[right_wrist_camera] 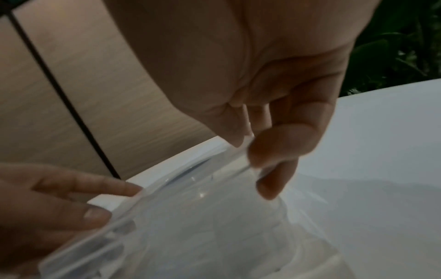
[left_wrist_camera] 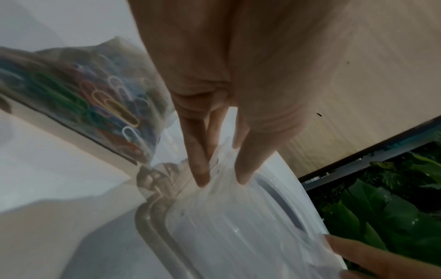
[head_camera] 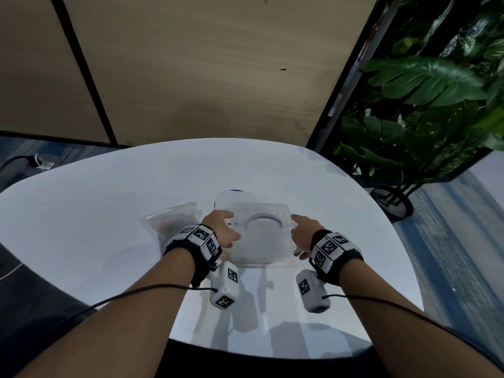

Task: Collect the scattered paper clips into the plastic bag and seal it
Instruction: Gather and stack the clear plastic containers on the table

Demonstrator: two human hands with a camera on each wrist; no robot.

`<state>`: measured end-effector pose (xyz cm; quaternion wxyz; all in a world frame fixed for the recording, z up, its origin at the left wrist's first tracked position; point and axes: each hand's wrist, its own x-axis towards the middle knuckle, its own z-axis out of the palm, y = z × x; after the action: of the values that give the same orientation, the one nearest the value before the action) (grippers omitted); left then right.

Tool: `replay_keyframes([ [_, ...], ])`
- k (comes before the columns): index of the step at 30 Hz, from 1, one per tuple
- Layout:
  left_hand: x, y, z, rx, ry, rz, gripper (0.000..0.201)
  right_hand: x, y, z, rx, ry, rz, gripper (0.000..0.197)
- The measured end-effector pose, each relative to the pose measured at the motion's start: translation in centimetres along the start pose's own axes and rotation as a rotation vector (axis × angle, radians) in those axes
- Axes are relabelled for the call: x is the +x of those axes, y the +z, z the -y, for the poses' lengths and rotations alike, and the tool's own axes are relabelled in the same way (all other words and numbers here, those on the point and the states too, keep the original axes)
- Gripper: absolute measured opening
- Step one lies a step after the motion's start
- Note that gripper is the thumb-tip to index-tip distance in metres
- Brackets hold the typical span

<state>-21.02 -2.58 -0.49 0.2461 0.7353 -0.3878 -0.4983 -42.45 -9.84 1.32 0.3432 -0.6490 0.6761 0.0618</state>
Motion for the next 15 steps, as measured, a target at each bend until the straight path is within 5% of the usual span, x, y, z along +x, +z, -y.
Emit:
replay_keyframes([
  [6,0.3,0.1,0.0,-0.171,0.015,0.037,0.072,0.0,1.0,-2.1,0.363,0.0,0.139,0.064],
  [15,0.7,0.4,0.3,0.017,0.01,-0.114,0.071,0.4,0.7,-2.2,0.182,-0.125,-0.125,0.048],
])
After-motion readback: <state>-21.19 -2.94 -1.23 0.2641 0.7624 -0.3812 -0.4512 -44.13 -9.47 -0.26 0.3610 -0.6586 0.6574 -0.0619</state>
